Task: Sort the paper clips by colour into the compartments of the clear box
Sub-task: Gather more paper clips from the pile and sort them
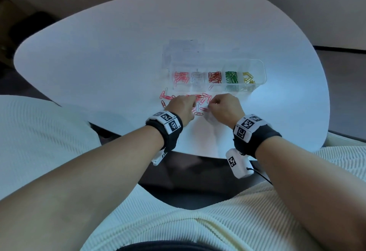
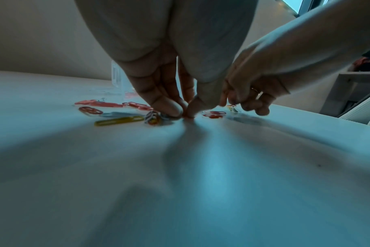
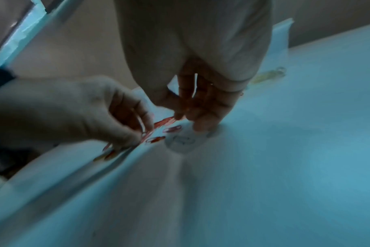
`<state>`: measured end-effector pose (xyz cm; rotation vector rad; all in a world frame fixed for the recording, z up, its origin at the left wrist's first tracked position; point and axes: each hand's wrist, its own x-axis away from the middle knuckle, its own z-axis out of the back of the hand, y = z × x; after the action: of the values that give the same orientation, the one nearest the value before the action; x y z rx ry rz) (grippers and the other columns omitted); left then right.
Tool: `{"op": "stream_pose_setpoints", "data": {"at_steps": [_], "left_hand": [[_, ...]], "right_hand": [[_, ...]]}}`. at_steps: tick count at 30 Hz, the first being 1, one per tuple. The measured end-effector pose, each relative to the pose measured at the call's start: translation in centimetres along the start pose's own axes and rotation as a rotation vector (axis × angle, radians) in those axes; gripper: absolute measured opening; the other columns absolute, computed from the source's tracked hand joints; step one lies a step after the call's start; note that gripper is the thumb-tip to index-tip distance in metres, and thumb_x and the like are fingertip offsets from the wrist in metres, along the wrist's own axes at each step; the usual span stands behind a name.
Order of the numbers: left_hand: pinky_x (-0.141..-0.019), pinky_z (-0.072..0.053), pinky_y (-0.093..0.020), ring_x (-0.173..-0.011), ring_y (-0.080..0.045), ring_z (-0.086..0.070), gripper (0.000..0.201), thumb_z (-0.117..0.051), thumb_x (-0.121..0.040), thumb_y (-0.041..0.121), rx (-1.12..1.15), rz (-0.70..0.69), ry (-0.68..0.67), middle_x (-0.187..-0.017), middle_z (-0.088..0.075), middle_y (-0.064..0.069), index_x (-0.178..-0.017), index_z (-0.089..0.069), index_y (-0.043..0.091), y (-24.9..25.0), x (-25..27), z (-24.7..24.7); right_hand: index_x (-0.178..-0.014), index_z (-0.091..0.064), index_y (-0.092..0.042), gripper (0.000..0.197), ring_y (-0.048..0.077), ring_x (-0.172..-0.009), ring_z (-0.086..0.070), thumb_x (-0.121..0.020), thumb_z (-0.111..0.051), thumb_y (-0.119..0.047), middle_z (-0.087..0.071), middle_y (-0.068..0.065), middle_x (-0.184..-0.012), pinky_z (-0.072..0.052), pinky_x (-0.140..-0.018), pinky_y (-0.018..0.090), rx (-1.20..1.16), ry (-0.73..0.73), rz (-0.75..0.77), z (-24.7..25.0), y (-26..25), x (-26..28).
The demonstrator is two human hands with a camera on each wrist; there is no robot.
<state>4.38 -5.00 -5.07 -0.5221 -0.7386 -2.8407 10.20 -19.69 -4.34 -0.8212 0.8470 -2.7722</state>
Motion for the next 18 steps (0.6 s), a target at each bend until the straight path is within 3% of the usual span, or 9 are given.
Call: {"op": "stream_pose_setpoints", "data": {"at_steps": [2, 4, 7, 9, 12, 15, 18], "left_hand": [[-0.073, -0.046, -0.031, -0.092, -0.028, -0.059, 0.027, -0.06, -0.082, 0.009, 0.024, 0.009, -0.006, -0.1, -0.064, -0.01, -0.109, -0.056, 0.011, -0.2, 0.4, -0.1], [-0.075, -0.046, -0.029, -0.092, -0.025, -0.057, 0.027, -0.06, -0.081, 0.012, 0.097, 0.05, -0.002, -0.1, -0.062, -0.007, -0.108, -0.06, 0.012, -0.1, 0.9, 0.0], [-0.075, -0.049, -0.03, -0.085, -0.023, -0.059, 0.012, -0.056, -0.08, 0.011, 0.267, 0.117, 0.065, -0.088, -0.064, -0.006, -0.079, -0.067, 0.012, 0.5, 1.2, 0.7], [-0.065, -0.048, -0.029, -0.072, -0.024, -0.057, 0.02, -0.05, -0.078, 0.005, 0.429, 0.178, 0.091, -0.073, -0.062, -0.011, -0.06, -0.057, 0.011, 0.5, 0.9, 1.1], [-0.056, -0.033, -0.029, -0.06, -0.02, -0.04, 0.031, -0.041, -0.077, 0.0, 0.58, 0.224, 0.127, -0.061, -0.046, -0.01, -0.05, -0.039, 0.014, 0.5, 0.2, 1.5], [-0.057, -0.035, -0.032, -0.065, -0.023, -0.041, 0.036, -0.043, -0.084, -0.002, 0.564, 0.224, 0.103, -0.057, -0.04, -0.006, -0.052, -0.039, 0.013, 0.9, -0.5, 1.6], [-0.051, -0.029, -0.028, -0.062, -0.025, -0.038, 0.031, -0.045, -0.087, 0.015, 0.454, 0.249, 0.102, -0.058, -0.04, -0.003, -0.057, -0.041, 0.015, 1.6, -0.4, 1.2]], "right_hand": [[-0.064, -0.06, -0.001, 0.02, 0.025, -0.052, -0.05, -0.079, -0.047, 0.002, -0.054, 0.013, -0.063, -0.04, -0.053, 0.03, -0.302, -0.016, -0.102, 1.1, -0.4, -0.1], [-0.054, -0.043, -0.006, 0.025, 0.019, -0.046, -0.032, -0.073, -0.034, 0.008, -0.038, 0.009, -0.06, -0.026, -0.048, 0.026, -0.66, -0.031, -0.19, 1.8, -0.7, 0.0], [-0.054, -0.039, -0.009, 0.027, 0.017, -0.05, -0.027, -0.067, -0.025, 0.009, -0.039, 0.009, -0.063, -0.021, -0.049, 0.025, -0.853, -0.082, -0.193, 1.9, -0.7, 0.2], [-0.059, -0.048, -0.005, 0.018, 0.018, -0.05, -0.031, -0.068, -0.035, 0.003, -0.044, 0.008, -0.062, -0.023, -0.049, 0.023, -0.728, -0.098, -0.134, 1.8, -0.8, 0.2], [-0.081, -0.065, -0.018, 0.005, 0.009, -0.058, -0.049, -0.083, -0.061, -0.021, -0.055, -0.005, -0.066, -0.034, -0.05, 0.023, -0.137, -0.069, 0.047, 0.9, -0.5, 0.1], [-0.087, -0.068, -0.026, 0.009, 0.014, -0.067, -0.059, -0.084, -0.069, -0.035, -0.058, -0.006, -0.071, -0.039, -0.055, 0.024, 0.172, -0.031, 0.115, -0.3, 0.1, 0.2], [-0.082, -0.07, -0.019, 0.013, 0.021, -0.069, -0.063, -0.082, -0.068, -0.032, -0.066, 0.002, -0.076, -0.042, -0.056, 0.023, 0.316, -0.014, 0.099, -0.5, 0.2, 0.2]]}}
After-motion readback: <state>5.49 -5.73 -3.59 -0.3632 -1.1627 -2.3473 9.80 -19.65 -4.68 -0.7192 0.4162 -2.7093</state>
